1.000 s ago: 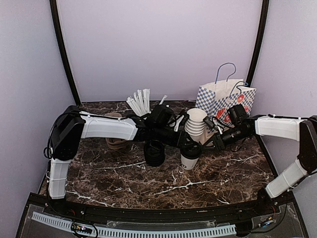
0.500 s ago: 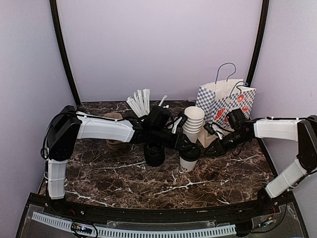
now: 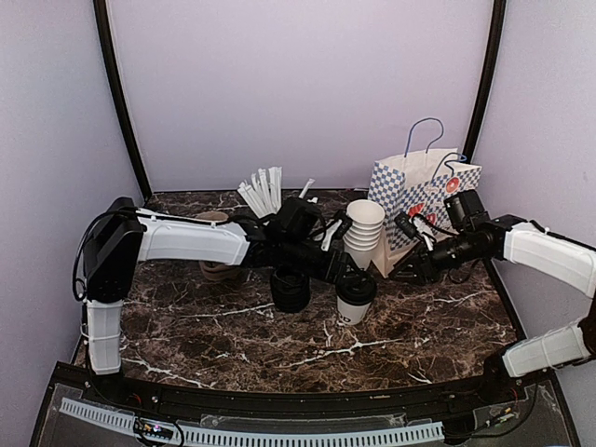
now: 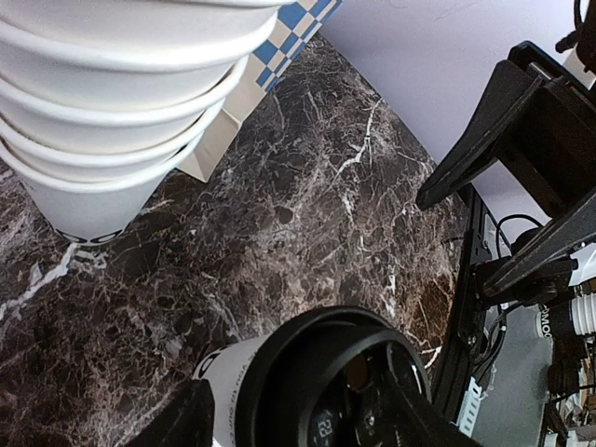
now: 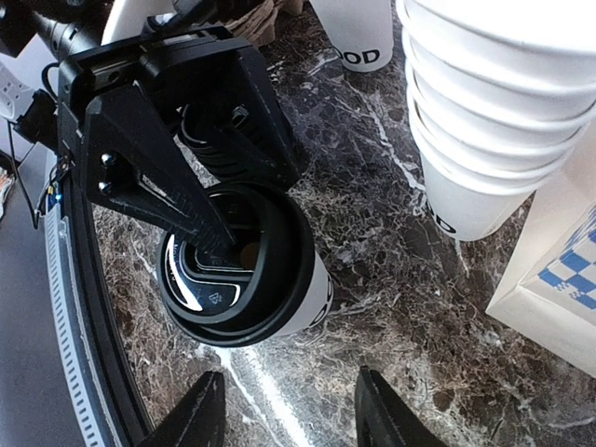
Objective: Pack the takeout coffee
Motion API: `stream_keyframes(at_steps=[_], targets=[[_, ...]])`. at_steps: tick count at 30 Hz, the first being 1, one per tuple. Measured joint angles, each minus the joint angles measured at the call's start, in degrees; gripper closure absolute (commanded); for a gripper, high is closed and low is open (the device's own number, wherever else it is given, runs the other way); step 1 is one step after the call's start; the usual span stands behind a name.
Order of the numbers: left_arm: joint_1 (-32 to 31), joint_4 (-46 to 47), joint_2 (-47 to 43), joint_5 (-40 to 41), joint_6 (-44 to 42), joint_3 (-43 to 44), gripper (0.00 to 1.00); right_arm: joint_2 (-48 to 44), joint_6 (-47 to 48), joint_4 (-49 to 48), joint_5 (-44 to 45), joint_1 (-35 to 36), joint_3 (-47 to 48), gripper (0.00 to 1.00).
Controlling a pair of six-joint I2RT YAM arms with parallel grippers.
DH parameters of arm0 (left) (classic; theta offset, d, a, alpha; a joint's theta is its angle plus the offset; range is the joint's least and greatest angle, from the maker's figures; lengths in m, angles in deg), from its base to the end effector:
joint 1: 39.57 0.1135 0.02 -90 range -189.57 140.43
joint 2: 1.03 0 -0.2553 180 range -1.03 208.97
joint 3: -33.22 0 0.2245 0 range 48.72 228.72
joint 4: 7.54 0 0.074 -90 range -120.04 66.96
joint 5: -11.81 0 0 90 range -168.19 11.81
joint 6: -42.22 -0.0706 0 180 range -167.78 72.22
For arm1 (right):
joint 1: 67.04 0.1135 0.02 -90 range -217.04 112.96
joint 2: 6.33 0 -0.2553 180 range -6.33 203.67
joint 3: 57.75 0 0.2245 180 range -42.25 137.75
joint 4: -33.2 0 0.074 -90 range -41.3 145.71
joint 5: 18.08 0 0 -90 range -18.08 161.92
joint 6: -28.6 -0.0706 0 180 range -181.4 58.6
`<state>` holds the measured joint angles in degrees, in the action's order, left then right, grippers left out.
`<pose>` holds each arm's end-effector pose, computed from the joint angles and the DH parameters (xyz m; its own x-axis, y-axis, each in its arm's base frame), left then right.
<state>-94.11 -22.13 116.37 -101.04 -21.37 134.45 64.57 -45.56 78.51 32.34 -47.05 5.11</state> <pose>0.2518 -0.4009 0.2065 -0.6857 0.2562 -0.6813 0.7137 0.4207 -0.5601 0.2058 0.1227 0.2203 -0.5559 -0.4261 -0.7138 -0.8031 0.4969 0.3288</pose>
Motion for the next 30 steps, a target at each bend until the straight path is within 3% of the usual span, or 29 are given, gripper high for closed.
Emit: stream_keyframes(at_steps=[12, 20, 21, 23, 30], targets=[[-0.1, -4.6, -8.7, 5.7, -5.6, 0.1, 0.29, -2.3, 4.2, 6.8, -0.4, -1.1, 7.7, 0.38], [-3.3, -9.9, -13.0, 12.5, -15.4, 1.0, 0.13, -5.7, 5.9, 10.3, 2.1, -2.7, 14.7, 0.14], [-4.7, -11.0, -13.0, 13.4, -16.3, 1.7, 0.05, -6.6, 6.0, 10.1, 2.5, -3.1, 15.0, 0.12], [-6.1, -12.9, -12.3, 14.8, -17.5, 3.5, 0.02, -8.3, 5.8, 10.1, 3.7, -4.0, 15.1, 0.11], [-9.1, -17.4, -5.7, 18.9, -18.4, 11.4, 0.07, -9.9, 4.0, 8.6, 4.7, -7.8, 15.5, 0.09]])
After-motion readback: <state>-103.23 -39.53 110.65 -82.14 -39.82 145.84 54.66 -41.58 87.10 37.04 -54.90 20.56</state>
